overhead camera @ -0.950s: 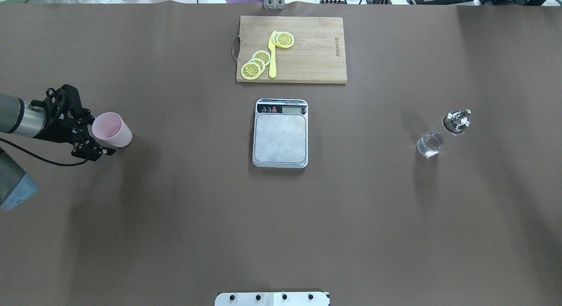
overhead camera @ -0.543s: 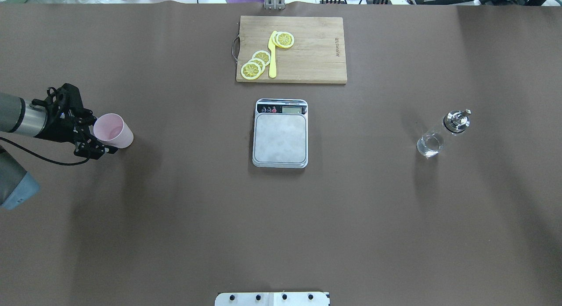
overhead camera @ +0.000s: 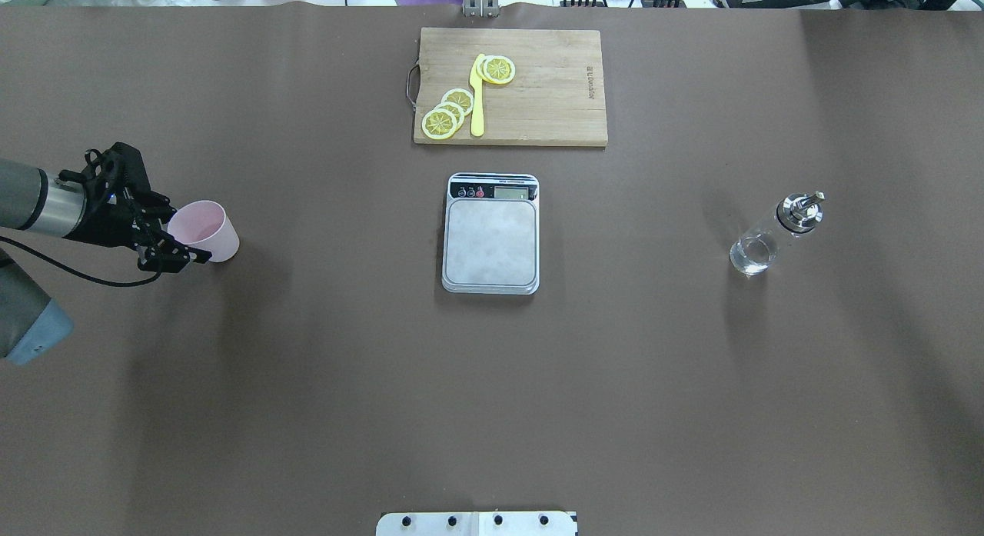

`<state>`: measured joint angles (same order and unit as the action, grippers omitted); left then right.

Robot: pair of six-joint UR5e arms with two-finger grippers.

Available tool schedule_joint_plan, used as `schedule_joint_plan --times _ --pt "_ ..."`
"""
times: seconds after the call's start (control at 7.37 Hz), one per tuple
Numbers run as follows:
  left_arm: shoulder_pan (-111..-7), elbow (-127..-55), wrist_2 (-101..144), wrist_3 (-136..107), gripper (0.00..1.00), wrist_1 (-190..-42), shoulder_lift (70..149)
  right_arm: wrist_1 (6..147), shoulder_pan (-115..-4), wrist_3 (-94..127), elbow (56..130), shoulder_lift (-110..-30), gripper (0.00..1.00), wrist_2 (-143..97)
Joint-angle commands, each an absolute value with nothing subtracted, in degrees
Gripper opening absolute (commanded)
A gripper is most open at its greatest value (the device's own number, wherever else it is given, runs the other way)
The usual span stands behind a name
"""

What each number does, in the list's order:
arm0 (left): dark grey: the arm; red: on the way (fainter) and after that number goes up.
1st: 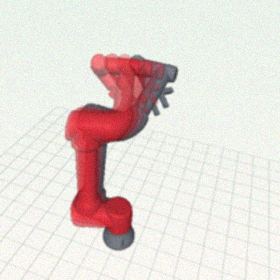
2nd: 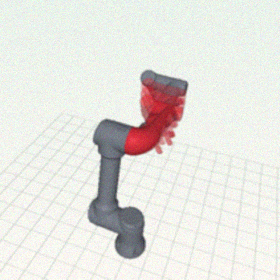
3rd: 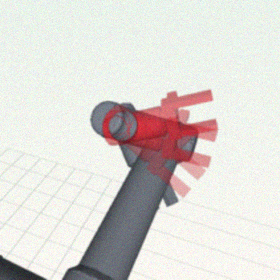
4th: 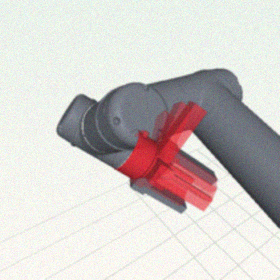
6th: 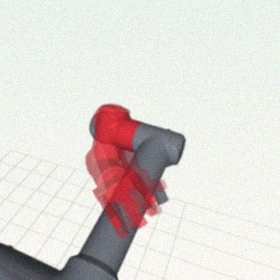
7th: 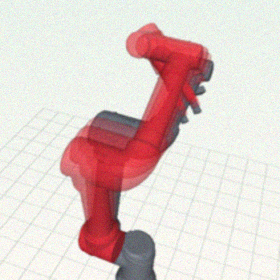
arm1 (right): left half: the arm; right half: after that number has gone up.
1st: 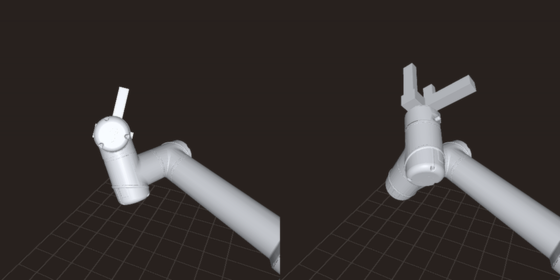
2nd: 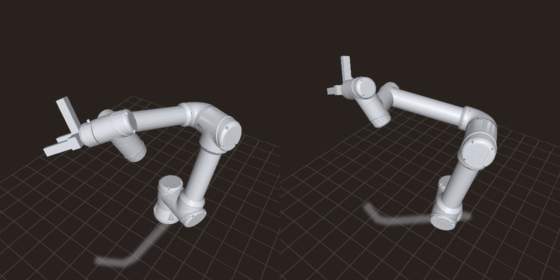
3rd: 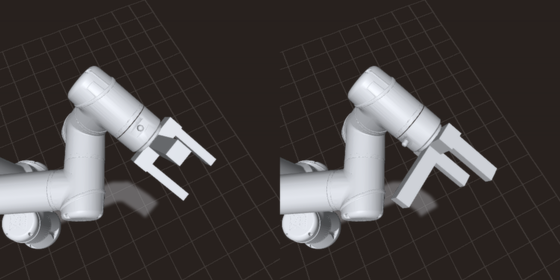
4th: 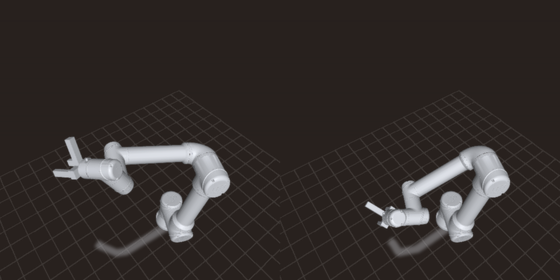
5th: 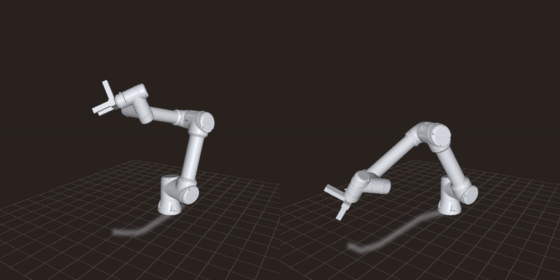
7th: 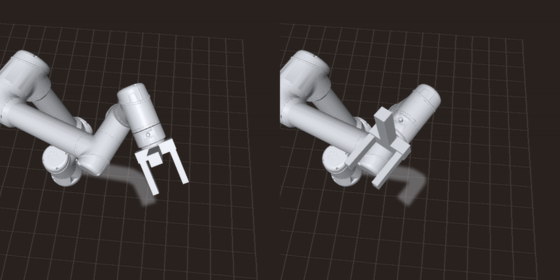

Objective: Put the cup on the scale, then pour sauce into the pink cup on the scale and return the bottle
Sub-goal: 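Lift the pink cup with the left gripper and carry it toward the scale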

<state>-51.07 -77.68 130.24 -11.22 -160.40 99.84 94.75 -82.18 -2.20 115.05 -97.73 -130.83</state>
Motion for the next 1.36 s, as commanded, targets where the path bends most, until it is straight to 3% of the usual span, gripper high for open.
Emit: schedule_joint_plan --times 0.0,0.54,1.22 --pt "-51.06 -77.61 130.25 -11.34 0.47 -160.40 99.84 94.75 -82.18 -2.20 115.05 -97.73 1.00 -130.87" --pt "-51.06 -78.49 130.96 -11.69 0.32 -160.31 101.42 94.75 -82.18 -2.20 115.05 -97.82 1.00 -130.87" --pt "-49.67 -78.40 130.70 -13.10 0.32 -159.61 110.72 94.75 -82.18 -2.20 115.05 -97.82 1.00 -130.87"
